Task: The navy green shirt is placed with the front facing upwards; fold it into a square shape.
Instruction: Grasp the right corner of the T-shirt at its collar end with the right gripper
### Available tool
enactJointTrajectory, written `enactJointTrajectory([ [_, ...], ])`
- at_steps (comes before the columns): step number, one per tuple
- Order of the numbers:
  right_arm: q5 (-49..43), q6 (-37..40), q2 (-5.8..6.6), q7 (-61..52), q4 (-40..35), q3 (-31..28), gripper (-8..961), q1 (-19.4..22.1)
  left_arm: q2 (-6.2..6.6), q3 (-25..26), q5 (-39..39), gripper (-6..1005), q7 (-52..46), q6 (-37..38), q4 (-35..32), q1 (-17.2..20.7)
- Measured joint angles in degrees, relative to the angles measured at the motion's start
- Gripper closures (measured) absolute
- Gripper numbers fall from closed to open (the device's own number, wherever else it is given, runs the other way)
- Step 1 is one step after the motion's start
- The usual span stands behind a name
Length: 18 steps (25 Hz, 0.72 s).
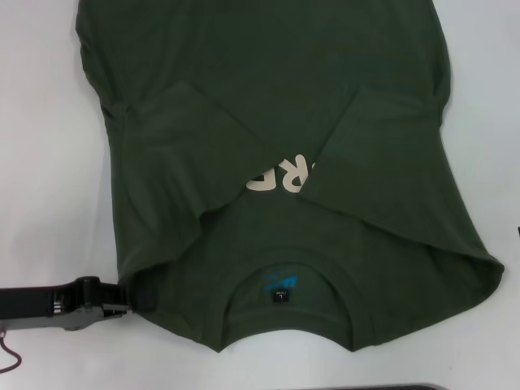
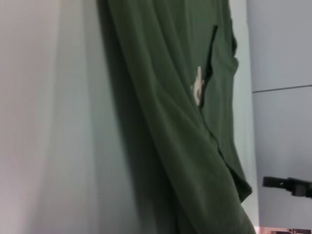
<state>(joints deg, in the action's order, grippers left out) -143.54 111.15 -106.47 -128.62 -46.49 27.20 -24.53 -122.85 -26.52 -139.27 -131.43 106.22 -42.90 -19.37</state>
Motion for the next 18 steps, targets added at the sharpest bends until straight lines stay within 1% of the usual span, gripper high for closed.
enactJointTrajectory([
  [9, -2.3, -0.8, -1.71, -0.2, 0.4, 1.6, 87, -0.3, 0.48, 0.3, 0.7, 976, 1.2, 1.1, 0.0, -0.4],
  [14, -3.0, -2.5, -2.12, 0.0, 1.0, 1.7, 86, -0.4, 0.51, 0.3, 0.6, 976, 1.0, 0.9, 0.1, -0.9],
  [18, -3.0, -4.2, -2.3, -0.3, 3.2, 1.8, 86, -0.6, 0.52, 0.3, 0.6, 976, 0.9, 0.8, 0.1, -1.1],
])
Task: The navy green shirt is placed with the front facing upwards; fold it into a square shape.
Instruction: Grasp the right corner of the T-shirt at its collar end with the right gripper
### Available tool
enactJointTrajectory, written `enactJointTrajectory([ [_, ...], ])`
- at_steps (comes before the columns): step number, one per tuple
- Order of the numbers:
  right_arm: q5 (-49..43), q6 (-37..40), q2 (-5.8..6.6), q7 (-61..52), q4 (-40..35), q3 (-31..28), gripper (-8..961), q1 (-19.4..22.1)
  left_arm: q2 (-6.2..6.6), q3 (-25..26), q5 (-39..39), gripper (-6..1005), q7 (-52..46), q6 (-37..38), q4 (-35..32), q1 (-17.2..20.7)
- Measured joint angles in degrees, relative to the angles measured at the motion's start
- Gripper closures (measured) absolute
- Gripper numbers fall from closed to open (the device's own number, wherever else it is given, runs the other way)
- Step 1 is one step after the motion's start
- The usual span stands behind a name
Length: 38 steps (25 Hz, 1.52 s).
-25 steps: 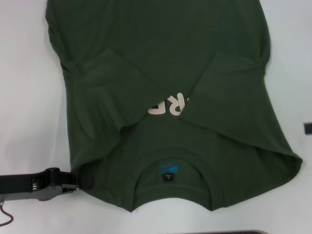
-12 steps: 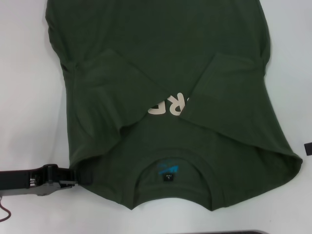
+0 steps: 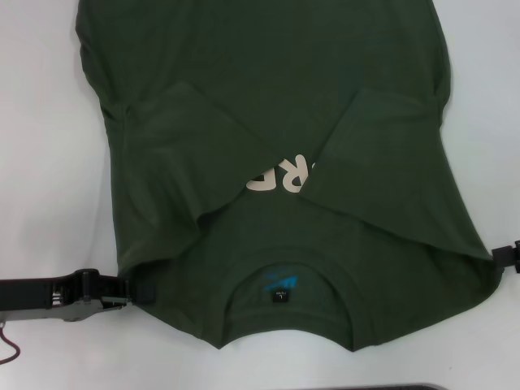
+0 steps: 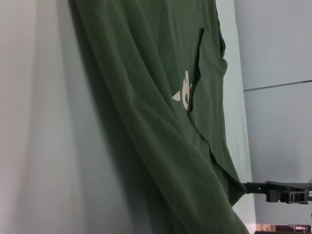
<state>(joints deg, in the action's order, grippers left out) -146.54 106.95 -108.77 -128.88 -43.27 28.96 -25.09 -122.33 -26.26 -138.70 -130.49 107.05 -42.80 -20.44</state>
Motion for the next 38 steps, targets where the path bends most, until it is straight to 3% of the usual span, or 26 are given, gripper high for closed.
enactJointTrajectory([
  [38, 0.0, -6.4, -0.46, -1.9, 8.3, 1.7, 91, -2.1, 0.43, 0.0, -0.1, 975, -0.2, -0.2, -0.3, 0.0],
])
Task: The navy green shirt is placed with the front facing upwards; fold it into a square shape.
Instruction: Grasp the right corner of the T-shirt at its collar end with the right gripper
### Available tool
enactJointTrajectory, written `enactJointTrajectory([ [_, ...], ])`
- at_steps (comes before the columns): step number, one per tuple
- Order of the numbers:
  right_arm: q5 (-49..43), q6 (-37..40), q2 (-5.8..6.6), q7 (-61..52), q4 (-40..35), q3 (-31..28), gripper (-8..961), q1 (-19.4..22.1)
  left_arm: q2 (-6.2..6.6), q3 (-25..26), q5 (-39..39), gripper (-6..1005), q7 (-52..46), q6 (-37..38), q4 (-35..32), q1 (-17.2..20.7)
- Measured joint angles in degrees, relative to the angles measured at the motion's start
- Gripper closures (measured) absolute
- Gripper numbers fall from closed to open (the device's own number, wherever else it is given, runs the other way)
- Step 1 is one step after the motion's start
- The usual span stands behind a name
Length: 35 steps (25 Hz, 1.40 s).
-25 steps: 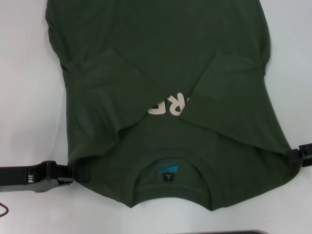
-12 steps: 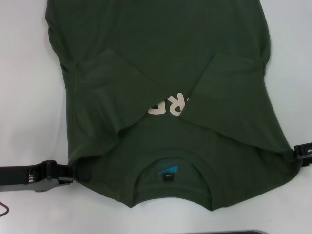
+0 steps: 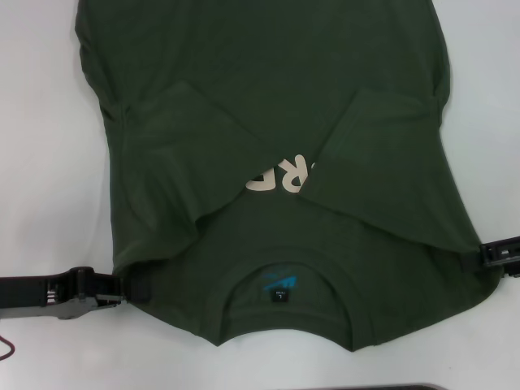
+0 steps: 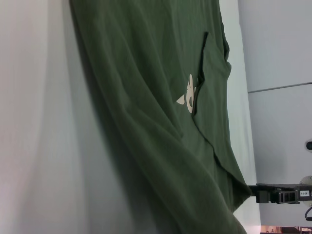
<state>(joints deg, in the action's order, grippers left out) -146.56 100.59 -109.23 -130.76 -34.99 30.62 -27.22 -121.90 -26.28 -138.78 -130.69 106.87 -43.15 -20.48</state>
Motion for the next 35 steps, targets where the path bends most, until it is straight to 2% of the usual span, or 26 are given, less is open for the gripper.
enactJointTrajectory([
  [15, 0.3, -1.6, -0.47, -0.2, 0.1, -0.7, 87, -0.6, -0.19, 0.0, 0.0, 975, 0.0, 0.1, 0.0, -0.1],
  [26, 0.2, -3.3, -0.59, -0.3, -0.1, -0.7, 143, -0.5, -0.47, 0.0, 0.0, 975, 0.0, 0.5, 0.1, -0.3],
  [29, 0.1, -3.8, -0.66, -0.2, -0.5, -0.7, 343, -0.4, -0.46, 0.0, 0.1, 975, 0.0, 0.5, 0.2, -0.3],
  [35, 0.2, -3.2, -0.71, -0.2, -0.5, -0.8, 486, -0.2, -0.44, 0.0, 0.2, 975, 0.0, 0.6, 0.3, -0.3],
])
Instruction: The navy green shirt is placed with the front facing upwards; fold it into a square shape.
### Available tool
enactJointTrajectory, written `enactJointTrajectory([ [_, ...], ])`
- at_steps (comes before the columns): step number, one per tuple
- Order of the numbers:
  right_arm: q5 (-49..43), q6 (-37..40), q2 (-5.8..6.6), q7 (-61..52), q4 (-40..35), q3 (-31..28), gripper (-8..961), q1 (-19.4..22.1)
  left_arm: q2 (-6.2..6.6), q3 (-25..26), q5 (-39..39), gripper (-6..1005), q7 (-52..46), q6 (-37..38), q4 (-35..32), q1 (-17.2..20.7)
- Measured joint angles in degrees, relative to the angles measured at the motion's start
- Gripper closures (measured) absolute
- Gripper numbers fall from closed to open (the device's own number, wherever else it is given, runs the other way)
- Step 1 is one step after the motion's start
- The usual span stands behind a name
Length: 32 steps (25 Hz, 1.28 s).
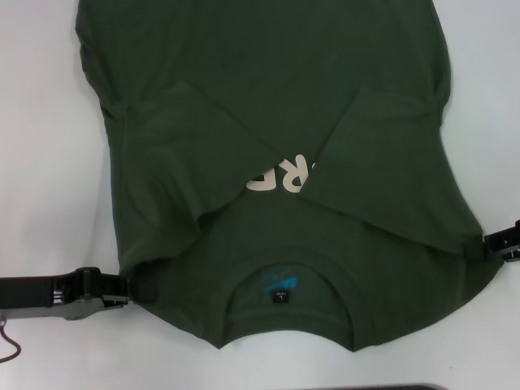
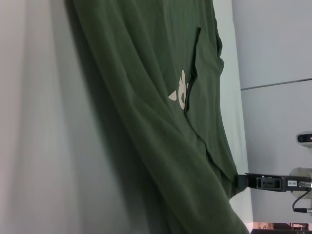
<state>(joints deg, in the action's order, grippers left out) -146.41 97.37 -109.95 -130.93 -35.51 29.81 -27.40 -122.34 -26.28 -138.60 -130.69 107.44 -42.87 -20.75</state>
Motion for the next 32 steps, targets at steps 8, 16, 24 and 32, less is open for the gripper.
enactJointTrajectory([
  [8, 0.2, 1.3, 0.08, 0.8, -0.3, -0.1, 750, 0.1, 0.0, 0.0, 0.1, 974, 0.0, 0.1, 0.1, 0.0],
  [16, 0.1, 4.1, -0.26, 0.8, -4.4, -0.1, 911, 0.5, 0.48, -1.8, -0.5, 973, 0.4, 1.5, -0.3, 0.0],
  [24, -4.8, 9.5, -2.74, 0.5, -12.3, 0.8, 911, 1.9, 1.27, -3.5, -6.8, 973, -0.2, 2.5, -0.7, 0.5],
  [32, -7.4, 10.4, -3.64, 0.7, -13.6, 0.2, 911, 3.0, 1.54, -3.3, -10.2, 972, -1.2, 2.8, -1.2, 0.8],
])
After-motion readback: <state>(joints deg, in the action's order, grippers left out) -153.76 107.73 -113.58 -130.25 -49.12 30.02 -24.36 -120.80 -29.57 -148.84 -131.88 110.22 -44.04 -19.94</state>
